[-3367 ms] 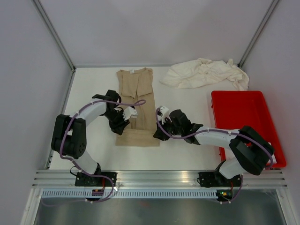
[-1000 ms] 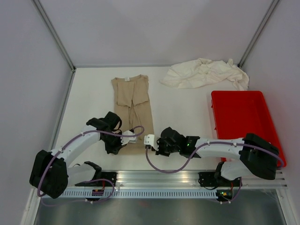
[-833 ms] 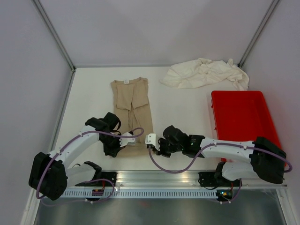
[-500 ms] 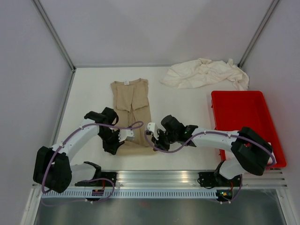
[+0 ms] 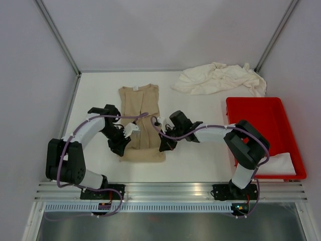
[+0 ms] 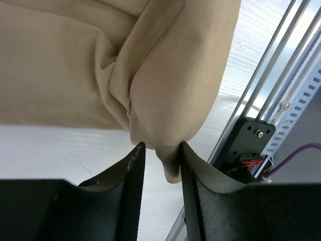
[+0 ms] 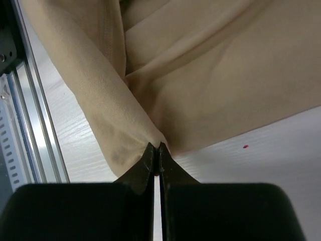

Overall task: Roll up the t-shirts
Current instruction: Roll the tshirt

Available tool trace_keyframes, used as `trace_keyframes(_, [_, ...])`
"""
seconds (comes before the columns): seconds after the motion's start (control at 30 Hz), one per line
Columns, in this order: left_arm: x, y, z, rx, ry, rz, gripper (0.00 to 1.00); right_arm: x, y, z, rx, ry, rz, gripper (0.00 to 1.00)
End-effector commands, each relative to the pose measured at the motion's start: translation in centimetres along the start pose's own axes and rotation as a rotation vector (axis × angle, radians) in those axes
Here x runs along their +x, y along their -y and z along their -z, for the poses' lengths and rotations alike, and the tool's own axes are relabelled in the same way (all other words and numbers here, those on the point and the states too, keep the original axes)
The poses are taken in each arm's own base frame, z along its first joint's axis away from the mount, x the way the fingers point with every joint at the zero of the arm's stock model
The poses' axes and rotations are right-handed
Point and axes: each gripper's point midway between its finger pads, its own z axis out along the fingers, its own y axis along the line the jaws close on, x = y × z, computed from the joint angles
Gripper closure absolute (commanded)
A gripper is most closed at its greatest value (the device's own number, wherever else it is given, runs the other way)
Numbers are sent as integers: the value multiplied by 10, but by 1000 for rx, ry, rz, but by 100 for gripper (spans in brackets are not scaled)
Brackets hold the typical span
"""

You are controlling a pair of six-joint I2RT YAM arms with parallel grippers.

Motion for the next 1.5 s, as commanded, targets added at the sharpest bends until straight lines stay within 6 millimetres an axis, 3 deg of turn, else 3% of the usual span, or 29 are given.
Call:
trace_keyframes(0.0, [-18,-15,5,-27,76,-4,60,-25,4,-2,-23,65,-48,100])
trace_keyframes(0.23, [-15,-53,7,-167,77,125,59,-37,26,2,52,121,-110,97])
trace_keyframes(0.47, [-11,-74,-11,-188,54,248,60,-33,43,-4,117,122,-155,91])
trace_keyframes(0.6, [-12,-81,-15,-196,52,293,60,-42,54,-1,175,150,-171,81])
trace_keyframes(0.77, [-18,-80,-11,-196,82,292,59,-65,63,30,287,241,-191,70])
trace_keyframes(0.8, [-18,-79,-10,-200,85,293,59,-61,70,37,347,246,-204,69])
trace_keyframes(0.87, [-18,-78,-9,-203,86,288,59,-67,67,54,396,278,-199,68])
trace_keyframes(0.97, [-19,-77,-7,-213,92,285,59,-59,67,66,506,258,-196,67])
trace_keyframes(1.0, [-18,-77,-7,-214,91,286,59,-53,62,64,517,245,-186,68])
trace_keyframes(1.13, [-17,-77,-4,-232,90,290,58,-48,12,31,404,221,-94,69])
trace_keyframes(1.2, [-20,-78,2,-255,101,291,56,-43,-1,17,339,223,-111,69])
trace_keyframes(1.37, [-30,-83,26,-346,145,318,49,-26,10,-4,350,192,-200,72])
trace_keyframes(1.47, [-32,-95,51,-462,186,383,47,-21,19,-9,382,179,-230,73])
